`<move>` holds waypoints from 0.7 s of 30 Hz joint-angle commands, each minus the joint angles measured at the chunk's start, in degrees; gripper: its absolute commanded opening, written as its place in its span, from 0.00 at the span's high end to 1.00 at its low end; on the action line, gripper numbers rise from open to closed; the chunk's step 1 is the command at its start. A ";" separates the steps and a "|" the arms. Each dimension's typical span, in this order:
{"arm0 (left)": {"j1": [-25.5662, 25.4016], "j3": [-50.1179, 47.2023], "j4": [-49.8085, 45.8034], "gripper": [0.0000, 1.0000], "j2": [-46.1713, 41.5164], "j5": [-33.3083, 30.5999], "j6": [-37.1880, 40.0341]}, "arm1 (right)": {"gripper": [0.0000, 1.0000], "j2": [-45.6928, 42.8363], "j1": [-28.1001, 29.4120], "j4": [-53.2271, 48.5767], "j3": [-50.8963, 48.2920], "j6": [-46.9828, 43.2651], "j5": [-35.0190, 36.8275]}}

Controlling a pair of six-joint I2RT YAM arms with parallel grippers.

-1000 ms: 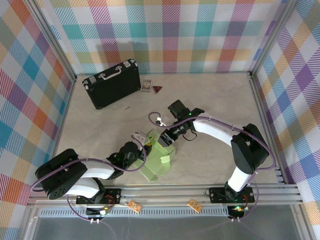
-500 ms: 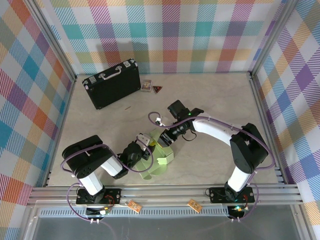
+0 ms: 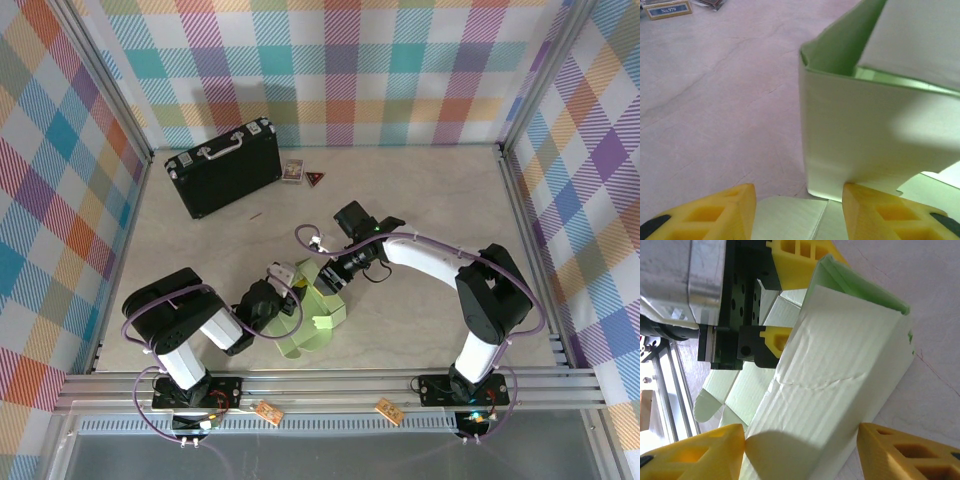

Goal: Fold the paper box

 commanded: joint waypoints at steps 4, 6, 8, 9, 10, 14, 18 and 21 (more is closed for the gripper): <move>1.94 1.89 7.82 0.50 0.30 9.02 0.67 | 0.40 1.39 0.34 -0.98 0.37 -2.19 -2.42; 2.02 2.26 7.74 0.50 0.49 10.84 1.46 | 0.41 1.60 0.34 -1.01 0.46 -2.32 -2.59; 2.08 2.53 7.73 0.49 0.45 11.58 1.98 | 0.41 1.78 0.34 -1.12 0.56 -2.41 -2.69; 2.15 2.70 7.65 0.50 0.50 11.90 2.22 | 0.41 1.87 0.34 -1.26 0.63 -2.41 -2.85; 2.18 2.86 7.64 0.50 0.47 12.34 2.41 | 0.41 1.82 0.34 -1.12 0.64 -2.41 -2.86; 2.52 3.65 7.38 0.52 0.81 12.75 2.60 | 0.41 1.84 0.34 -1.26 0.64 -2.50 -3.12; 2.85 3.94 7.52 0.59 1.35 12.42 2.50 | 0.42 1.78 0.39 -1.28 0.64 -2.58 -2.95; 2.90 3.51 8.08 0.76 1.75 11.80 2.35 | 0.42 1.62 0.25 -1.38 0.65 -2.58 -2.82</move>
